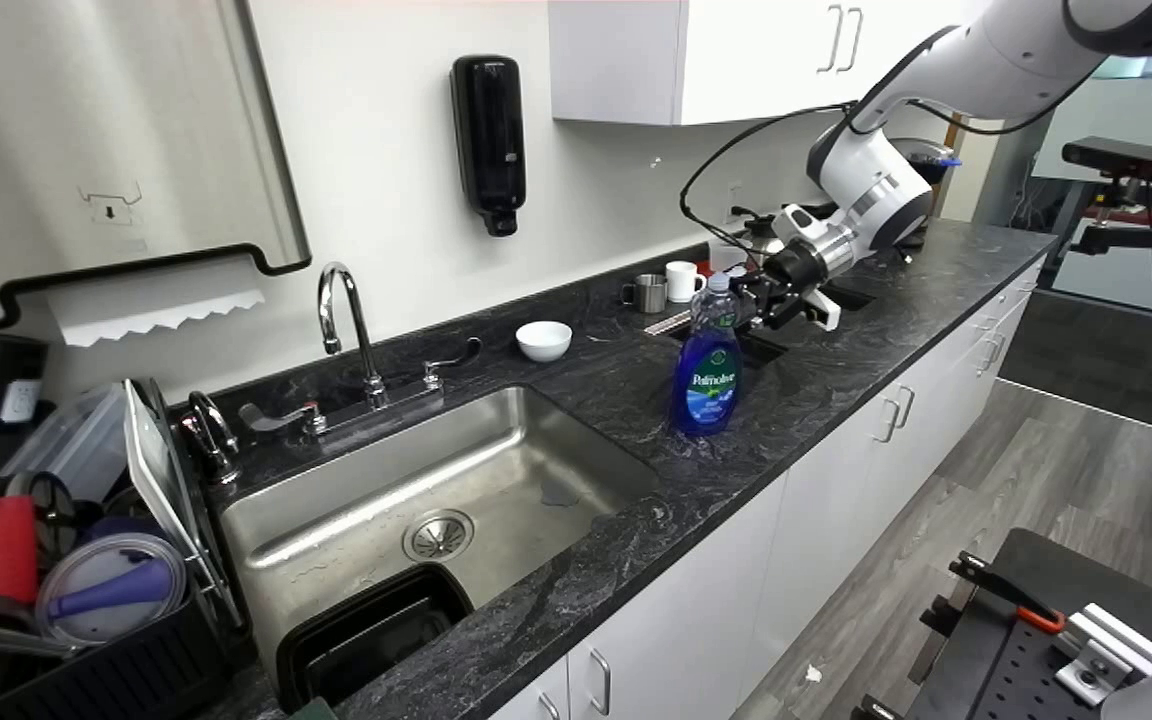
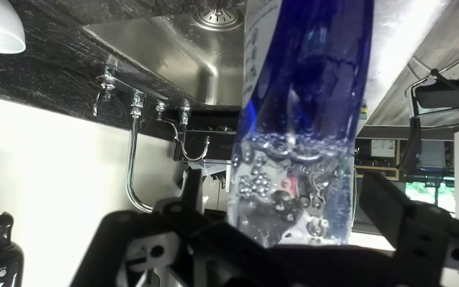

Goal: Pour some of the soap in the sink

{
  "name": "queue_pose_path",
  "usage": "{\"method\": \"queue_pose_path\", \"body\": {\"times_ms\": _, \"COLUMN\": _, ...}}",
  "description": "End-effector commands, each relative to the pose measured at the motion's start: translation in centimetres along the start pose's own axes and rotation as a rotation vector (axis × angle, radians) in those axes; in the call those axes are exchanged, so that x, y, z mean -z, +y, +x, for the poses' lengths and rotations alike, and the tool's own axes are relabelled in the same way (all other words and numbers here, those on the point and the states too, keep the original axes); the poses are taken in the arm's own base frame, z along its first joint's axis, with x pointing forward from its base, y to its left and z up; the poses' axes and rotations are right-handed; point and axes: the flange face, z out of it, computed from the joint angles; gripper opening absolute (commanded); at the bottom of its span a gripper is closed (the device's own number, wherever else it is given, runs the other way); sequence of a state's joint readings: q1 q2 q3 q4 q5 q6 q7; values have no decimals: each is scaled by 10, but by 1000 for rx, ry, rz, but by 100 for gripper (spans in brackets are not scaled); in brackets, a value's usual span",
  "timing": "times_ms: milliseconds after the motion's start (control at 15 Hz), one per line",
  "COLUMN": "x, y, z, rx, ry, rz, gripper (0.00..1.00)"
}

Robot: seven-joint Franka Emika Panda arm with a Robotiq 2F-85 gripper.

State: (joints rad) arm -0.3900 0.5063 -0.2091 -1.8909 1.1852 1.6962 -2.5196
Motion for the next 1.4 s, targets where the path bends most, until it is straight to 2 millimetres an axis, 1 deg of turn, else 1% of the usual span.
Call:
{"method": "queue_pose_path", "body": {"times_ms": 0, "x": 7, "y": 1, "z": -1, "rx": 3, "ry": -8, "rz": 9, "gripper": 100}}
{"method": "queue_pose_path", "body": {"times_ms": 467, "x": 18, "y": 0, "z": -4, "rx": -6, "ry": -21, "rz": -5, "gripper": 100}}
{"method": "queue_pose_path", "body": {"times_ms": 933, "x": 43, "y": -2, "z": -12, "rx": -27, "ry": -63, "rz": -31, "gripper": 100}}
{"method": "queue_pose_path", "body": {"times_ms": 1333, "x": 60, "y": -5, "z": -16, "rx": -39, "ry": -101, "rz": -34, "gripper": 100}}
